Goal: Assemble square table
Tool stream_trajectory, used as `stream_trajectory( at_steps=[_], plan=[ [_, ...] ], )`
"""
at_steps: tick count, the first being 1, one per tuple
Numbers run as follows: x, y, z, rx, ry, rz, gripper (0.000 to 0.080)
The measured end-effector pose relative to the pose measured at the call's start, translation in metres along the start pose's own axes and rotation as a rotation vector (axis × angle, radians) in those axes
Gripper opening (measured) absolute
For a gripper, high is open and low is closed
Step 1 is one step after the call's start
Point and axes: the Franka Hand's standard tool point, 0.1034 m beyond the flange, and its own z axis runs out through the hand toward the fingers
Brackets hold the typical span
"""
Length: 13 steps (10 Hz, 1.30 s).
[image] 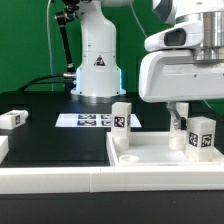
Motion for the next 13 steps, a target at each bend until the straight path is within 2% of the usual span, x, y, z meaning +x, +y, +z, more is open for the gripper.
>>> stream_trajectory(
  at_steps=[3, 5, 7, 9, 12, 13],
  plan=[
    [0.0003, 0.0055, 0.0, -0.019, -0.004, -0.222, 0.0649],
    [0.0001, 0.007, 0.0003, -0.023, -0.005, -0.234, 0.0621],
    [0.0, 0.0072, 0.0005, -0.023, -0.005, -0.214, 0.0287],
    [0.0, 0.0075, 0.0005, -0.023, -0.005, -0.193, 0.0288],
    [0.0001, 0.0077, 0.0009, -0.02, -0.002, 0.081, 0.0288],
    [0.0006, 0.0086, 0.0007, -0.005, 0.0, 0.26, 0.0288]
  ],
)
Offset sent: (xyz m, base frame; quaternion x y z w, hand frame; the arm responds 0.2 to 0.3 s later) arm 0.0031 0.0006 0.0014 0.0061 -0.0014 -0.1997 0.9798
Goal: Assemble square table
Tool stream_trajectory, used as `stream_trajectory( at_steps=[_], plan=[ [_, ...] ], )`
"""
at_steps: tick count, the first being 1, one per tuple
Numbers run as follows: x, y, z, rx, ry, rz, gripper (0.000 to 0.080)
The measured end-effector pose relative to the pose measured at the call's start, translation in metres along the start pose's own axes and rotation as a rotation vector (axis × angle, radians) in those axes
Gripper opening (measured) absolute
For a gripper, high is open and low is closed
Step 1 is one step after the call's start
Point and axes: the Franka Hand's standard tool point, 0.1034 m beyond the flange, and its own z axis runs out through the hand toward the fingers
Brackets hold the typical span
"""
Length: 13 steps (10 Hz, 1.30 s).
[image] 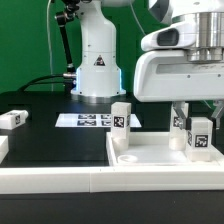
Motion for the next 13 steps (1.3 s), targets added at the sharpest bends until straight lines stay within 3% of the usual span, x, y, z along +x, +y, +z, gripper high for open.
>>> stream_trajectory(
  at_steps=[2, 4, 9, 10, 11, 12, 13],
  plan=[
    [0.002, 0.004, 0.0, -0.001, 0.0, 0.218, 0.029],
    [0.002, 0.011, 0.001, -0.028, -0.006, 0.402, 0.0295],
    [0.002, 0.028, 0.0, -0.058, -0.004, 0.604, 0.0303],
    [0.002, 0.027, 0.0, -0.057, -0.004, 0.602, 0.0402],
    [0.002, 0.027, 0.0, -0.057, -0.004, 0.598, 0.0575],
    [0.004, 0.026, -0.007, -0.05, -0.001, 0.562, 0.0575],
    [0.004, 0.027, -0.019, -0.038, 0.004, 0.505, 0.0634]
  ],
)
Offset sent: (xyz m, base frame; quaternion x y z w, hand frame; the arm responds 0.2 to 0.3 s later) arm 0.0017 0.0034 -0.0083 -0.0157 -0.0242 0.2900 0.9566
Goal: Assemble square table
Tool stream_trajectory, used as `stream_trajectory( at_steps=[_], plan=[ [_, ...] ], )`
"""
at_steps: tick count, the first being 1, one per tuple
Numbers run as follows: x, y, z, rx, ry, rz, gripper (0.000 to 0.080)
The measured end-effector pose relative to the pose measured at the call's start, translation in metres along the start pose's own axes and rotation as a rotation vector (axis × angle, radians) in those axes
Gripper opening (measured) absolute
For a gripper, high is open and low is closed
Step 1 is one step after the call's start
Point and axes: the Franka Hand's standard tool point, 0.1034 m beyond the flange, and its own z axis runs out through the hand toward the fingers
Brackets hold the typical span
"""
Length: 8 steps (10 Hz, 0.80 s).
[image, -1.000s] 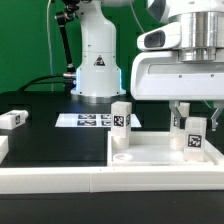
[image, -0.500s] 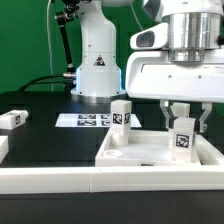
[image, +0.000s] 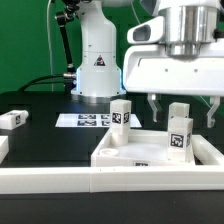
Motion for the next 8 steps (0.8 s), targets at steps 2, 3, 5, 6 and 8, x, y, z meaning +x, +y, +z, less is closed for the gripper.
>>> stream_trajectory(
  at_steps=[2, 3, 5, 6, 8],
  plan=[
    [-0.001, 0.015, -0.015, 0.006, -0.003, -0.084, 0.0645],
    [0.003, 0.022, -0.023, 0.009, 0.001, -0.108, 0.0648],
    [0.004, 0.023, -0.024, 0.009, 0.003, -0.105, 0.0648],
    [0.004, 0.023, -0.024, 0.009, 0.003, -0.105, 0.0648],
    [0.004, 0.023, -0.024, 0.008, 0.002, -0.105, 0.0648]
  ],
)
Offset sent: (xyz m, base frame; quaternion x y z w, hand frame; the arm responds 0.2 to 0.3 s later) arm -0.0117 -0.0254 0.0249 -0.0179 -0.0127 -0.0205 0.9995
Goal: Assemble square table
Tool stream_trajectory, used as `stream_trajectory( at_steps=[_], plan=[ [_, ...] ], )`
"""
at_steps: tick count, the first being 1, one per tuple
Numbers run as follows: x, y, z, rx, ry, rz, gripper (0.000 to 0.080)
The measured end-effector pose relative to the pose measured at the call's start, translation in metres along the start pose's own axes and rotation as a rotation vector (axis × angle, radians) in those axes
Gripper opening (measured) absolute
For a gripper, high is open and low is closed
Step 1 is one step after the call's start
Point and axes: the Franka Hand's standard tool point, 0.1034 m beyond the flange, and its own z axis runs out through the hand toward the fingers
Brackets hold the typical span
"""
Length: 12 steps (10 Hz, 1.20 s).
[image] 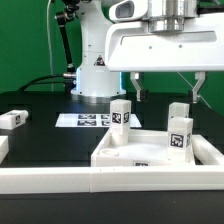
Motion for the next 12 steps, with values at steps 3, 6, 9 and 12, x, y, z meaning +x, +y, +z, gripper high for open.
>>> stream_trajectory(
  at_steps=[3, 6, 9, 12],
  plan=[
    [-0.007, 0.021, 0.001, -0.006, -0.003, -0.061, 0.0648],
    [-0.001, 0.067, -0.004, -0.016, -0.002, -0.162, 0.0648],
    [-0.001, 0.068, -0.002, -0.018, -0.003, -0.16, 0.0648],
    [0.009, 0.102, 0.0, -0.025, 0.006, -0.205, 0.0648]
  ],
)
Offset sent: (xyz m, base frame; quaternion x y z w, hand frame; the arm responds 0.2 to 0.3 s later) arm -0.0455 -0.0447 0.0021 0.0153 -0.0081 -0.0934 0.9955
